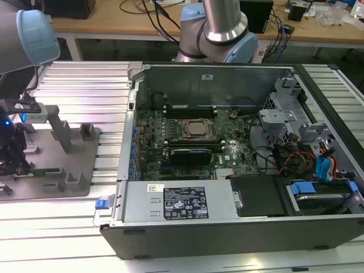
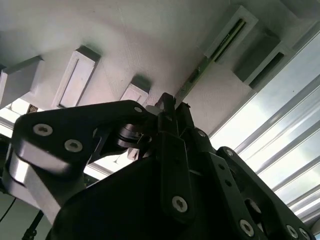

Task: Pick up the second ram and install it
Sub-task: 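Pick up the second ram and move it above second insertion slot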

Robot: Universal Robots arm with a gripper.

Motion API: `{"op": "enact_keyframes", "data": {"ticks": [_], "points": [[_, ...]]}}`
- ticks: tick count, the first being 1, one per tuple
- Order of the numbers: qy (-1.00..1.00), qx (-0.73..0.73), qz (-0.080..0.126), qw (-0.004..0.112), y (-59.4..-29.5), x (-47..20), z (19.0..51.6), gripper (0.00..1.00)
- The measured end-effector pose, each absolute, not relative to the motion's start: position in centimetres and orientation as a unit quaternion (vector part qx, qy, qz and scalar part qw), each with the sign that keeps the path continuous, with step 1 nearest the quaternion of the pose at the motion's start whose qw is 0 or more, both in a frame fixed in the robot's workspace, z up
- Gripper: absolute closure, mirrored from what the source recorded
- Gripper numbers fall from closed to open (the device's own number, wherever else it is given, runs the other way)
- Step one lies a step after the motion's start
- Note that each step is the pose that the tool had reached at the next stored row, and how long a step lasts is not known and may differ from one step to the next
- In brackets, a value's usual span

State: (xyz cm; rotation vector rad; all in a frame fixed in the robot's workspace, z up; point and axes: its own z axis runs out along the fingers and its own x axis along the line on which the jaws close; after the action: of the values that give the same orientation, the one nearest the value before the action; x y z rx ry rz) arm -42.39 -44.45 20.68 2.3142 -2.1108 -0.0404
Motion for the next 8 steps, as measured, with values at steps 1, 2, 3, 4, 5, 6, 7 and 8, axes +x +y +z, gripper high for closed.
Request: {"op": "enact_keyframes", "data": {"ticks": [1, 2, 3, 4, 5, 6, 7, 8], "points": [[-0.674, 0.739, -0.013, 0.005, -44.45, -42.39, 20.72, 0.82], [-0.674, 0.739, -0.013, 0.005, -44.44, -42.39, 20.75, 0.82], [-0.674, 0.739, -0.013, 0.005, -44.44, -42.39, 20.75, 0.82], [-0.674, 0.739, -0.013, 0.005, -44.45, -42.39, 20.75, 0.82], [-0.674, 0.739, -0.013, 0.005, -44.45, -42.39, 20.75, 0.82], [-0.674, 0.739, -0.013, 0.004, -44.45, -42.39, 20.76, 0.82], [-0.674, 0.739, -0.013, 0.005, -44.44, -42.4, 20.77, 0.83], [-0.674, 0.739, -0.013, 0.005, -44.45, -42.39, 20.77, 0.83]]}}
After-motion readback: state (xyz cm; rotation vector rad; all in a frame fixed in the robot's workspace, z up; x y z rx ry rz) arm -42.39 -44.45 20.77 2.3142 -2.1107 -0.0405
